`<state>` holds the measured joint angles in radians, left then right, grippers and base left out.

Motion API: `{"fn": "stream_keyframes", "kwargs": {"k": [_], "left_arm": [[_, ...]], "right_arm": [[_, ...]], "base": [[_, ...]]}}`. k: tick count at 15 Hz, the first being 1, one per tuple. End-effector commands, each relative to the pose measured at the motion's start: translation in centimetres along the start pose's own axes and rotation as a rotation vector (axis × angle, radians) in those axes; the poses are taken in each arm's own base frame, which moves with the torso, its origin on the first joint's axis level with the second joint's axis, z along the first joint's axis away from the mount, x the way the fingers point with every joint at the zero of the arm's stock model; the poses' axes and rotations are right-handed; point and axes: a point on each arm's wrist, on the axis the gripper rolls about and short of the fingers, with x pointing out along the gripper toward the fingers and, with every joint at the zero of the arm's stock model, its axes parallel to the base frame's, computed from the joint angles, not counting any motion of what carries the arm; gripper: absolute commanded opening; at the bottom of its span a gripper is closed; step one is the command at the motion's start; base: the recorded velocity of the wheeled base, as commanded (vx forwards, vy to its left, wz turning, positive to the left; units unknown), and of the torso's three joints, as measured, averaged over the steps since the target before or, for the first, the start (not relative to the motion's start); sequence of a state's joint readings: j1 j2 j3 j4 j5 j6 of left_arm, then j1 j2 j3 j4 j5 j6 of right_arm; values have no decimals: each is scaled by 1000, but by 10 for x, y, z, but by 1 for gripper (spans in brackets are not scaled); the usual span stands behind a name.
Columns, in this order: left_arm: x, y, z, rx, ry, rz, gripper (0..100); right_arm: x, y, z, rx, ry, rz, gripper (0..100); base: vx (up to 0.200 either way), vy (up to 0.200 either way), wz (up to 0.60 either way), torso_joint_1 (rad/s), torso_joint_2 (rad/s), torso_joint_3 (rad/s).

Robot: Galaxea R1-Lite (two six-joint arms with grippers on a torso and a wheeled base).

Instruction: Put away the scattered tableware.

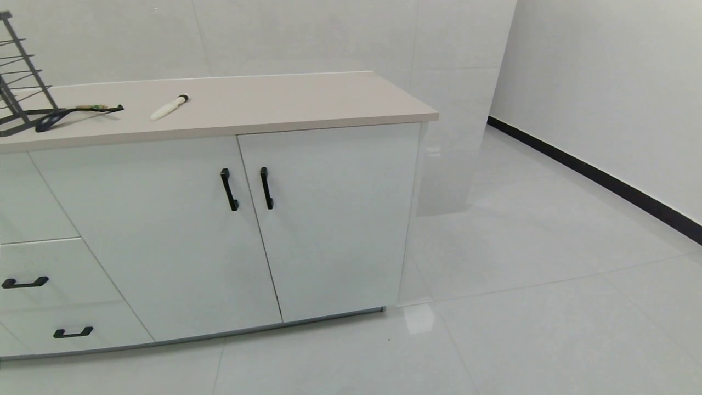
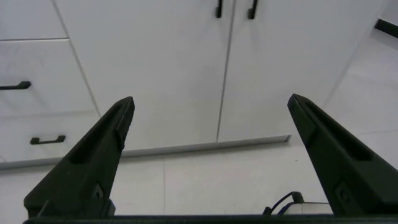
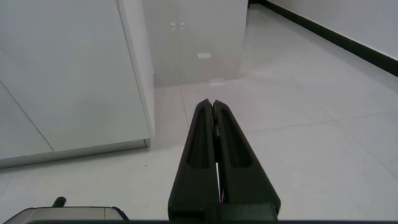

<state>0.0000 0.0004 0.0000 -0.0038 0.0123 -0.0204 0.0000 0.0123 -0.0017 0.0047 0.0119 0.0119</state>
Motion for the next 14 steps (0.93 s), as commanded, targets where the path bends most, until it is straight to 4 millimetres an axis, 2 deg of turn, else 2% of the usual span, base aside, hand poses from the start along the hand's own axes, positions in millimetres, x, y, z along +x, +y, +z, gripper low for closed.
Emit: {"fn": "stream_keyframes", "kwargs": {"k": [1,2,6,8,14], "left_arm": [[0,0,0,-1,-1,1,100],[0,0,0,-4,-1,3,100],[0,0,0,-6,-1,5,100],[0,0,0,-6,-1,3,100],[0,0,0,-4,-1,3,100]], "right_arm": [[0,0,0,0,6,2,0],[0,0,0,0,5,2,0],[0,0,0,0,5,2,0],[0,0,0,0,5,2,0],[0,0,0,0,6,2,0]], "base": [[0,200,600,2,2,2],[0,200,600,2,2,2],[0,0,600,1,2,1],[0,0,0,0,0,0],[0,200,0,2,0,-2]]}}
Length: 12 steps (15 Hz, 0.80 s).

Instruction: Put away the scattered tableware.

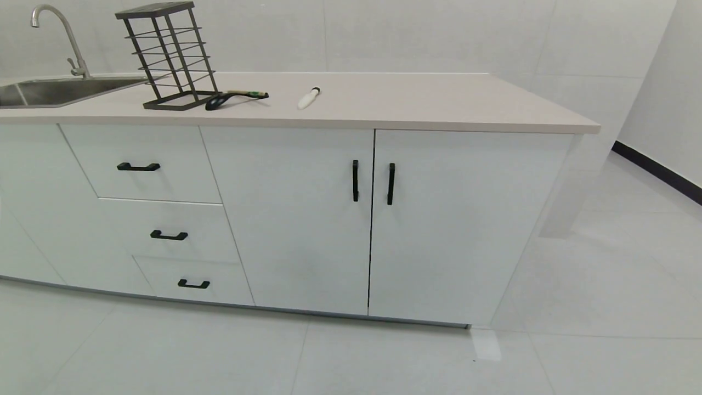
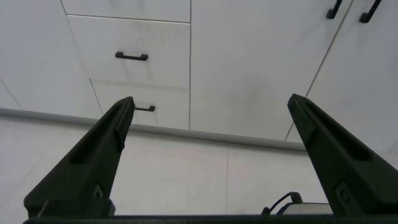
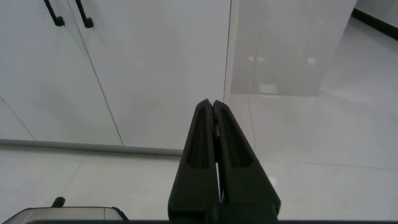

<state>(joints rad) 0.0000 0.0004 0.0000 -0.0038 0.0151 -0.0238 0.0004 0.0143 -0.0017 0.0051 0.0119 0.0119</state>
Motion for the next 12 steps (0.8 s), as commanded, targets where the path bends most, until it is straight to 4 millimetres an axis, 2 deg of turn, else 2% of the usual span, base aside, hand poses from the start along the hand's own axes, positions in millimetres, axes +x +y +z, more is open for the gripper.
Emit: {"fn": "stream_keyframes", "kwargs": {"k": [1,8,12], "left_arm": [[0,0,0,-1,0,0,100],[0,0,0,5,-1,-1,100],[0,0,0,8,-1,-3,100]], "right_arm": [[0,0,0,0,2,0,0],[0,0,0,0,2,1,0],[0,0,0,2,2,1,0]], "base": [[0,200,0,-2,7,51],[0,200,0,2,2,1],[0,0,0,0,0,0]]}}
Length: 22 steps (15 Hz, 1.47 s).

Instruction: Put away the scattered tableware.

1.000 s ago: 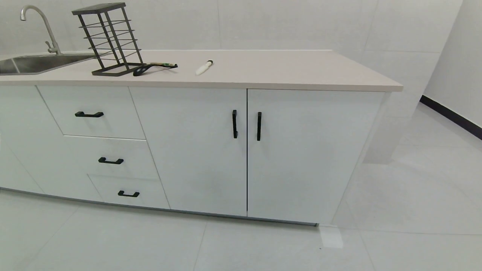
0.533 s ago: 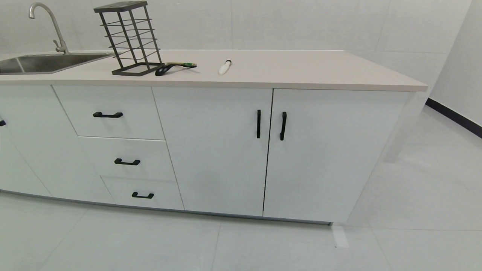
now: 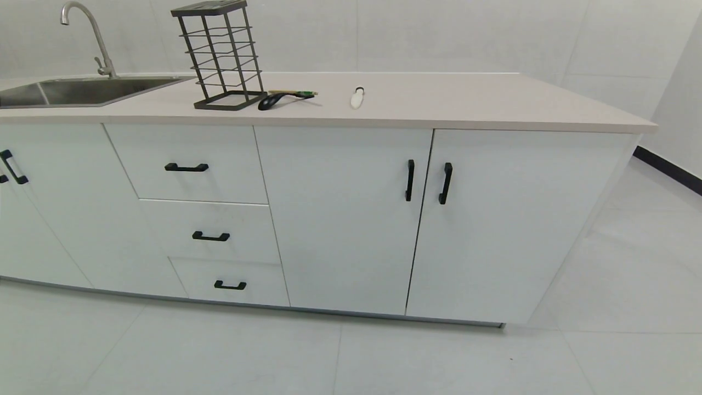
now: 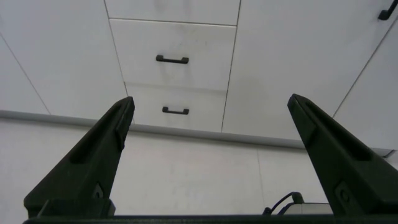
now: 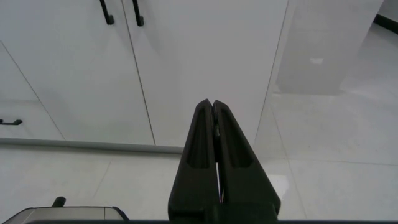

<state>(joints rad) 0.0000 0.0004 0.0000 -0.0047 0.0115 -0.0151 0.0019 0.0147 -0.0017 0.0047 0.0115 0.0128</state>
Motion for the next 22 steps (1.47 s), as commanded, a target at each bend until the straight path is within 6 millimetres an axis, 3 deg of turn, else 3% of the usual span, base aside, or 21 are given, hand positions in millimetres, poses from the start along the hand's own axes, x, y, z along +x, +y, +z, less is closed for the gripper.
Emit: {"fn": "stream_keyframes", "kwargs": {"k": [1,8,17,22], "left_arm": [[0,0,0,1,1,1,100],[0,0,0,14,1,-2,100],[0,0,0,14,1,-1,100],[0,0,0,17,1,-1,100]], "right_arm": [[0,0,0,1,2,0,0],[0,0,0,1,2,0,0],[0,0,0,0,4,0,0],[0,0,0,0,2,-1,0]], "base": [[0,200,0,2,-2,2],[0,200,0,2,3,4],[200,22,0,2,4,3],[160,200,0,3,1,3]]}}
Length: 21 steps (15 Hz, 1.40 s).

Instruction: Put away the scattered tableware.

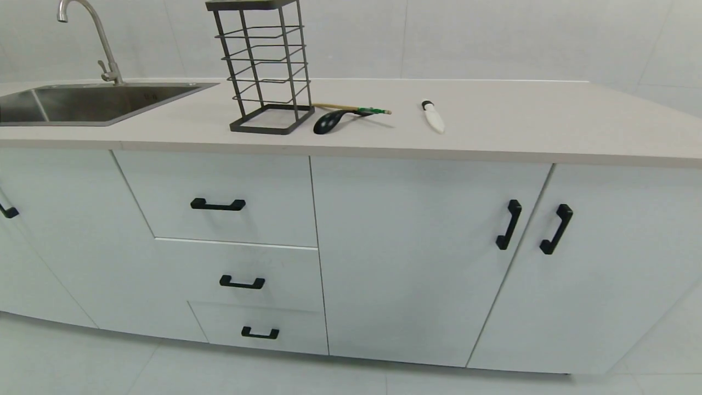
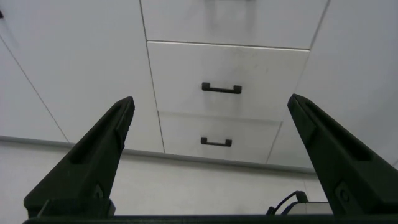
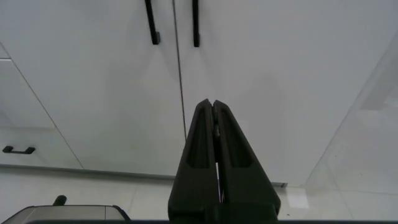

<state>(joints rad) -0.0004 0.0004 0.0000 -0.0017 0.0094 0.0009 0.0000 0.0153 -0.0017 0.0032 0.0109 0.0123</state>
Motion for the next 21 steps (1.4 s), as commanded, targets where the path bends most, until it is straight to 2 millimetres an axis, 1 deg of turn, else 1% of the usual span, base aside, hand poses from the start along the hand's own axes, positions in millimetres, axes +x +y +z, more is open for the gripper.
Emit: {"fn": "stream_keyframes", "kwargs": {"k": [1,3,5,12,15,19,20,21], "left_arm": [[0,0,0,-1,-2,0,100],[0,0,0,-1,-2,2,100],[0,0,0,-1,-2,0,100],[0,0,0,1,-2,0,100],[0,0,0,-5,-2,0,100],[0,-1,1,8,-7,-33,100],[0,-1,1,36,-10,-41,100],[-7,-1,32,35,-172,-60,100]], "right_arm": [[0,0,0,0,5,1,0],[0,0,0,0,5,1,0],[0,0,0,0,5,3,0],[0,0,0,0,5,1,0],[0,0,0,0,5,3,0],[0,0,0,0,3,3,0],[0,0,0,0,5,1,0],[0,0,0,0,3,1,0]], "base": [[200,200,0,7,7,-2],[0,0,0,0,0,0],[0,0,600,10,7,-2],[0,0,0,0,0,0],[0,0,600,5,4,15],[0,0,0,0,0,0],[0,0,0,0,0,0],[0,0,0,0,0,0]]}}
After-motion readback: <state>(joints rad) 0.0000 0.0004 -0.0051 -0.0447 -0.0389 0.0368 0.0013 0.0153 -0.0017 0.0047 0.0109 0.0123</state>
